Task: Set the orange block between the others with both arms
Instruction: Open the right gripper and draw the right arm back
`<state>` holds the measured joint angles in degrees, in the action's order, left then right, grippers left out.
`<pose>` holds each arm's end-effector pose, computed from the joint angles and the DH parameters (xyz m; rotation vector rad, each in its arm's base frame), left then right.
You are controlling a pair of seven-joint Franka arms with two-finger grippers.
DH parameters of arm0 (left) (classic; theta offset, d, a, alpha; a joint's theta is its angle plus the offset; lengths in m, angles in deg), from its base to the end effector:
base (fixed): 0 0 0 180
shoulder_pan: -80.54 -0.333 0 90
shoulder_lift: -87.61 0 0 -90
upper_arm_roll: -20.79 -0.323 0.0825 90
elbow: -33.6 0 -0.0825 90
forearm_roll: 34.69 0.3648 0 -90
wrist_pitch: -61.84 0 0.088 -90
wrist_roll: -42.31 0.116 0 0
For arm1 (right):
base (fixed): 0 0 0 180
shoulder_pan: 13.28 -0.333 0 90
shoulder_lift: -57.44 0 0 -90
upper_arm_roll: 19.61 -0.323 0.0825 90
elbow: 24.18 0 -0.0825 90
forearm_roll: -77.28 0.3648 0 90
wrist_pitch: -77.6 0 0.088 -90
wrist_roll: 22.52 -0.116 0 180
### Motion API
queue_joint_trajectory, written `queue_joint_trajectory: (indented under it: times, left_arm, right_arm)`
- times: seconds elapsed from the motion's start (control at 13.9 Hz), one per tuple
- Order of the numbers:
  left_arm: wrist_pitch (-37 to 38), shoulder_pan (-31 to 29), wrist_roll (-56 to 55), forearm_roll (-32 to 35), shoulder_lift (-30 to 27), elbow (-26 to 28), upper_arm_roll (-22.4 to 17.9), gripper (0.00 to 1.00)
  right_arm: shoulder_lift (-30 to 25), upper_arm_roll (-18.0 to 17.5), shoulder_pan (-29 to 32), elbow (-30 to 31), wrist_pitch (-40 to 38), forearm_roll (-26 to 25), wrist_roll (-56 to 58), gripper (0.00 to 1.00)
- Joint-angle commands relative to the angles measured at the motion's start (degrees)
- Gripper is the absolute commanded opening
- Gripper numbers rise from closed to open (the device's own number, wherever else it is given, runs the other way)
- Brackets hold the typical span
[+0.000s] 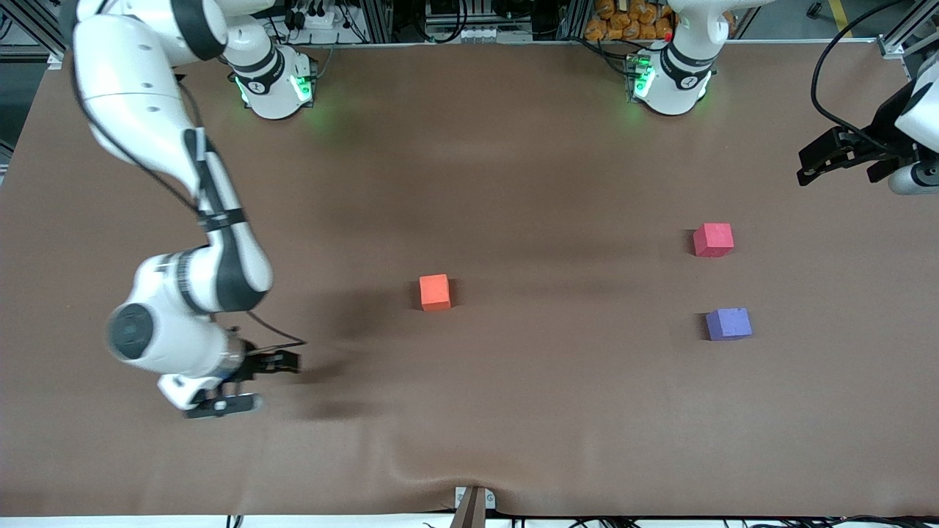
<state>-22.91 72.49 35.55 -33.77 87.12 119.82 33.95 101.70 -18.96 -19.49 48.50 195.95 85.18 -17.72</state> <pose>0.5215 -0.0453 0.6485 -3.1215 -0.0471 0.0240 0.7337 0.0819 0.3017 -3.0215 -0.1816 -0.0362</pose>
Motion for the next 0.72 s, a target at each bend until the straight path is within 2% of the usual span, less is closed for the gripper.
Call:
queue_joint_trajectory:
  times: [0.0, 0.22, 0.36, 0.65]
  left_arm:
    - [-0.15, -0.12, -0.01, 0.40, -0.57, -0.08, 0.29, 1.00]
    - [-0.15, 0.05, -0.01, 0.31, -0.48, 0.01, 0.38, 1.00]
    - [-0.15, 0.05, -0.01, 0.31, -0.48, 0.01, 0.38, 1.00]
    - [-0.24, 0.40, -0.19, 0.22, 0.05, -0.08, 0.38, 1.00]
  right_arm:
    - [-5.66, -1.00, 2.68, 1.05, -4.35, -1.38, 1.71, 1.00]
    - [-14.26, -0.82, 2.69, 4.56, -7.86, -6.57, 1.18, 1.00]
    - [-18.75, -0.65, 3.04, 5.36, -13.47, -6.75, 1.09, 1.00]
    - [-23.86, -0.73, 6.72, 5.02, -22.80, -7.81, 1.62, 1.00]
